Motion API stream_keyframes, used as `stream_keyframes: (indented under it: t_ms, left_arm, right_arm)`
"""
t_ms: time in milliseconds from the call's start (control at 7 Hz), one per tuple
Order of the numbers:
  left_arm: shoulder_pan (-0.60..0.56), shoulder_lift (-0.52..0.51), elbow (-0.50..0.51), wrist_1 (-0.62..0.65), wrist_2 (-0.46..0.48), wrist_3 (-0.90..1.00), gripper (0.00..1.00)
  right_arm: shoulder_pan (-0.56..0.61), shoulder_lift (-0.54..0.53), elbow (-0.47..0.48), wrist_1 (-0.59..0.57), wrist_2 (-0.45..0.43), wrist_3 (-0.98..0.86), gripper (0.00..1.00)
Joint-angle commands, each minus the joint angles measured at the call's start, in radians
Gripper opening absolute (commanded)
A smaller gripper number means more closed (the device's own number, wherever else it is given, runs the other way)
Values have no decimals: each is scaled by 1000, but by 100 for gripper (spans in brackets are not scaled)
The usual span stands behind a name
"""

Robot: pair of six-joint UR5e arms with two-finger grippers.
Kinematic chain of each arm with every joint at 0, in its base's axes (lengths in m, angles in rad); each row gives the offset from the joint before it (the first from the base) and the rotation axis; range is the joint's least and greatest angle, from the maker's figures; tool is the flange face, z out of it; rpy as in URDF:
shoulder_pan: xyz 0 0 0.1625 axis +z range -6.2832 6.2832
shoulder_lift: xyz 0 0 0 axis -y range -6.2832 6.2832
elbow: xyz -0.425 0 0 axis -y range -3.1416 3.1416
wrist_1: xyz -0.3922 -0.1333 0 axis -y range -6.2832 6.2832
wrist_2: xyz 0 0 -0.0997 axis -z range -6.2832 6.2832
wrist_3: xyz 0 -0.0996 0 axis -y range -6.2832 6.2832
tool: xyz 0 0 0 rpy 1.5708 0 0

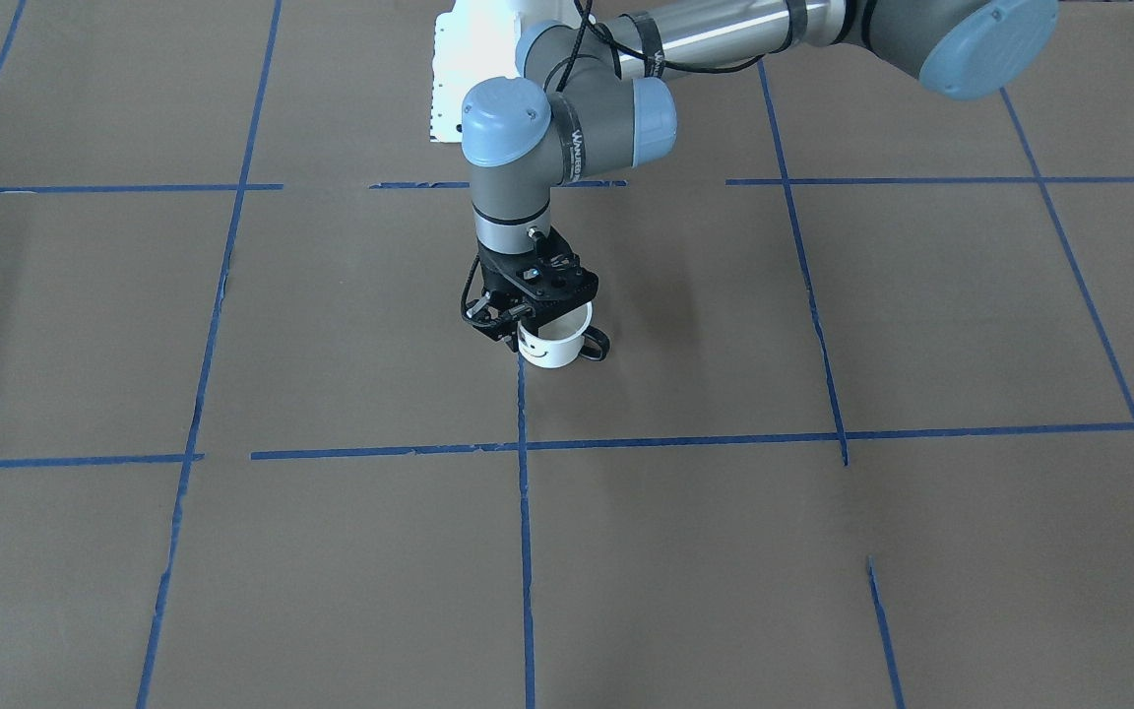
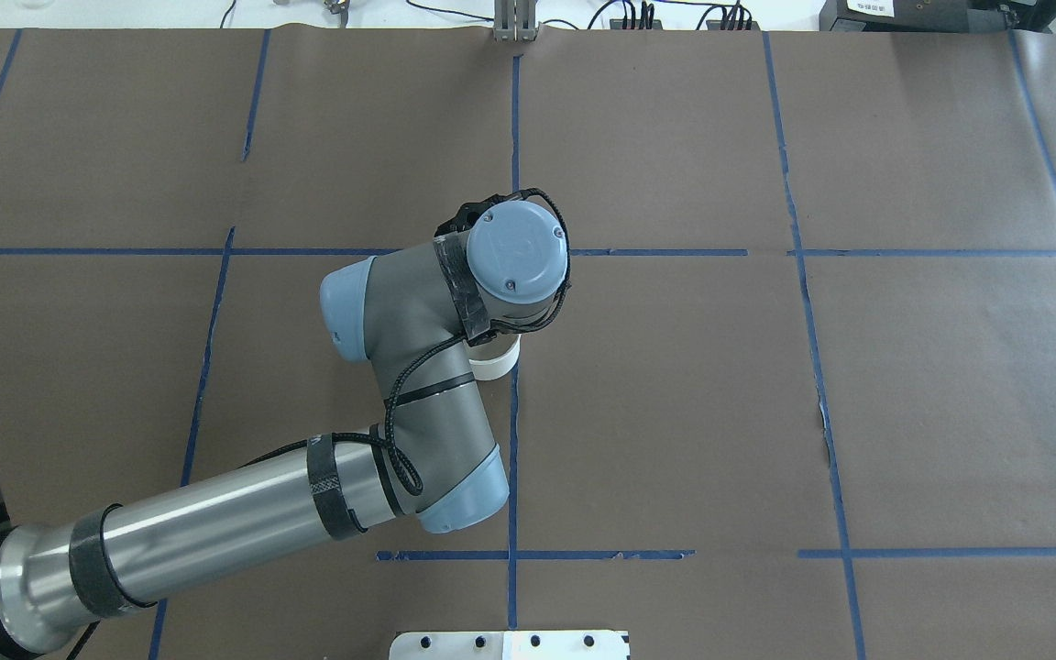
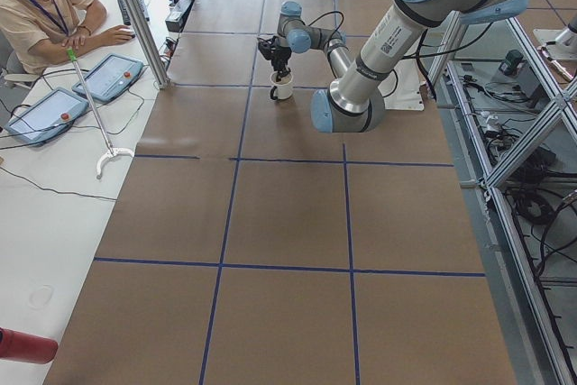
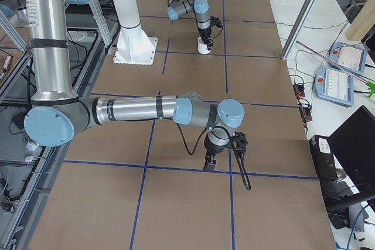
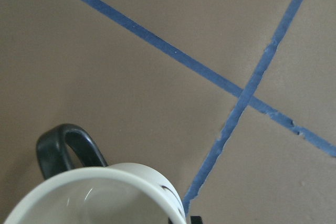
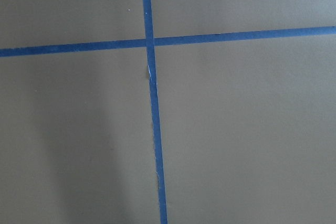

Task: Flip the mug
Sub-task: 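Carry the mug toward the table center and rotate it upright with the left gripper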

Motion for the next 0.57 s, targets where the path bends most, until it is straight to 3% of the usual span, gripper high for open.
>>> stream_keyframes:
  t_ms: [0, 143, 429]
  left_arm:
    - [-8, 24, -110, 9, 7, 0, 99]
    - [-55, 59, -202, 38, -9, 14, 100]
    - [-156, 183, -402, 105, -106, 218, 100]
  right_arm:
    - [0, 0, 0, 0, 0, 0, 100]
    - [0, 0, 0, 0, 0, 0, 100]
    - [0, 0, 0, 0, 0, 0, 100]
